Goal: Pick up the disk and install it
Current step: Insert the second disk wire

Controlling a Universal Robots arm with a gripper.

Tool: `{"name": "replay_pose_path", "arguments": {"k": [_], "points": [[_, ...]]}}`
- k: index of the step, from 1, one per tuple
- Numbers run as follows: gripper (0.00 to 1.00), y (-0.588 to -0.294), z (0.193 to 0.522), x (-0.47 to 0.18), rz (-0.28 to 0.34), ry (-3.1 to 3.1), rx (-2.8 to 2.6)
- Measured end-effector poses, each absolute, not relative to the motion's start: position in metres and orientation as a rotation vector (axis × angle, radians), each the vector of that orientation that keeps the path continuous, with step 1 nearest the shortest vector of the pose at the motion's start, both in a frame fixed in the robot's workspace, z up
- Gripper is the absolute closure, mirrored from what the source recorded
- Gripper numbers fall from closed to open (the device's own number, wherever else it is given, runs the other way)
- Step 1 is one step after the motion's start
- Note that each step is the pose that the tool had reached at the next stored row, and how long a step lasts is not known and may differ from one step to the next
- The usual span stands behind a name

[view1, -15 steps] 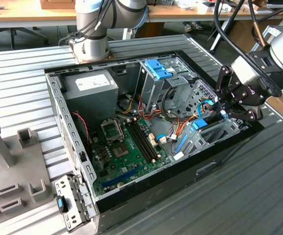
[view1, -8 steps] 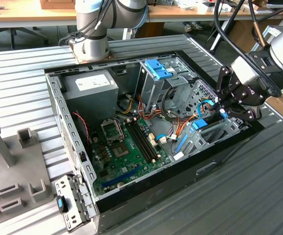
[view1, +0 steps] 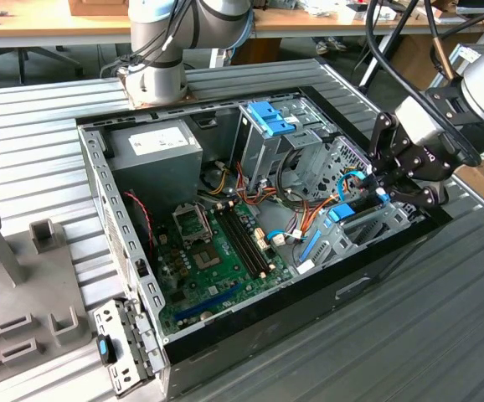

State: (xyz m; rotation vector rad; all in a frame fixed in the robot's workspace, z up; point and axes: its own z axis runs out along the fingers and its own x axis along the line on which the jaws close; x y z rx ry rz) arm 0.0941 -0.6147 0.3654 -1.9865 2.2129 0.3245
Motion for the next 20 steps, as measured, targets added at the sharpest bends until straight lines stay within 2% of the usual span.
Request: {"name": "replay_pose_path", "arguments": {"k": [3,4,5,15,20], "points": [[0.64,-0.6147,0.3654,0.094,0.324,2.213,-1.986],[0.64,-0.6147,0.3654,0.0939,0.325,2.213,-1.986],[0.58,-0.6147,0.3654,0.0939,0.325,2.213,-1.986],[0.58,-0.6151,0.3653,0.0933,0.374,2.171,-1.963],[0.58,-0.6189,0.3653,0.092,0.353,2.134,-1.945]]}}
